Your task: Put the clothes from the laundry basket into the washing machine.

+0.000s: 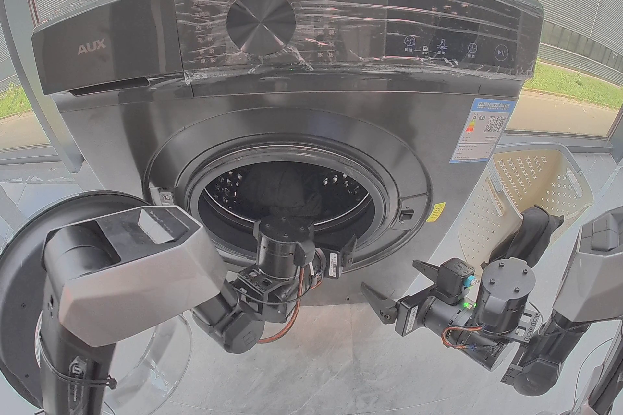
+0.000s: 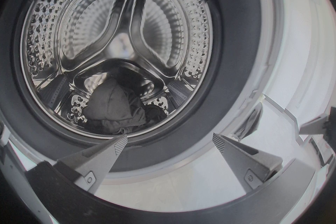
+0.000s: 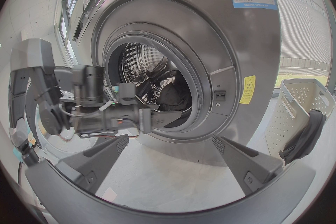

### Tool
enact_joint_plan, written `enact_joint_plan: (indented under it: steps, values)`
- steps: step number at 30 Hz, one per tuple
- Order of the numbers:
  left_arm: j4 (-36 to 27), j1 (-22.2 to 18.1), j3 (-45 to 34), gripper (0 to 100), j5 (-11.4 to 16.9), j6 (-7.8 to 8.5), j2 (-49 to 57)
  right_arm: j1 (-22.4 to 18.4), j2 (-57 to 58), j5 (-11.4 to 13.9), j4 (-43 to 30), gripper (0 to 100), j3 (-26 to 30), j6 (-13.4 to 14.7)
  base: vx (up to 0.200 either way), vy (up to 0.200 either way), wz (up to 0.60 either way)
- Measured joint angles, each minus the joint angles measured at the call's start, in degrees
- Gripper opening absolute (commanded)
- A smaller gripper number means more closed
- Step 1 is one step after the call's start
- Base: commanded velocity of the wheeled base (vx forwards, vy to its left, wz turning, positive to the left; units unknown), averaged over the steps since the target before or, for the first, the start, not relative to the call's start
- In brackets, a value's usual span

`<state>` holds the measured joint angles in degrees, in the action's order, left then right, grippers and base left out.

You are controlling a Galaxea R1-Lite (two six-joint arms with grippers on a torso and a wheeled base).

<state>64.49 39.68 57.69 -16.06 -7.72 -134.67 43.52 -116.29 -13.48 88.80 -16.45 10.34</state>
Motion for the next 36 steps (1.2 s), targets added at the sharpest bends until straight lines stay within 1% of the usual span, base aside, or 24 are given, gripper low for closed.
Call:
enact_joint_plan:
  steps: [8,11,15,19,22,25,28,31,34,36]
  values:
    - [6.2,2.6,-14.8,100,0.0,-0.55,9.4,-0.8,1.6,0.0,0.0,100,1.6,-0.1,0.000,0.000,0.00]
    - [7.9,3.6,-21.4,100,-0.1,-1.04,14.7,-1.0,3.0,-0.1,0.0,100,3.0,-0.1,0.000,0.000,0.00]
    - [9.1,3.9,-29.8,100,-0.6,-1.61,23.0,-2.1,6.2,-0.5,-0.1,100,5.0,-0.4,0.000,0.000,0.00]
    - [10.0,3.7,-36.0,100,-0.7,-1.96,30.0,-4.7,9.9,-0.7,-0.1,100,7.3,-0.6,0.000,0.000,0.00]
    - [10.9,3.1,-39.2,100,-1.0,-1.94,34.8,-8.3,13.4,-0.7,-0.1,100,10.3,-0.7,0.000,0.000,0.00]
    - [11.8,2.4,-41.3,100,-2.3,-1.56,37.7,-11.1,16.3,-0.6,-0.1,100,13.0,-0.7,0.000,0.000,0.00]
    - [12.7,1.3,-43.2,100,-3.6,-1.04,39.6,-13.0,18.7,-0.4,-0.1,100,14.6,-0.6,-0.200,0.000,0.00]
    - [14.7,0.5,-45.1,100,-3.9,-0.40,40.6,-14.0,20.5,-0.3,-0.1,100,15.1,-0.5,-0.200,0.000,0.00]
    - [17.9,-0.5,-47.0,100,-4.0,0.46,41.3,-14.3,22.1,-0.3,-0.2,100,15.3,-0.6,-0.200,0.000,0.00]
    - [19.8,-1.7,-48.7,100,-4.0,1.58,41.9,-14.4,23.2,-0.4,-0.2,100,15.4,-0.7,-0.200,0.000,0.00]
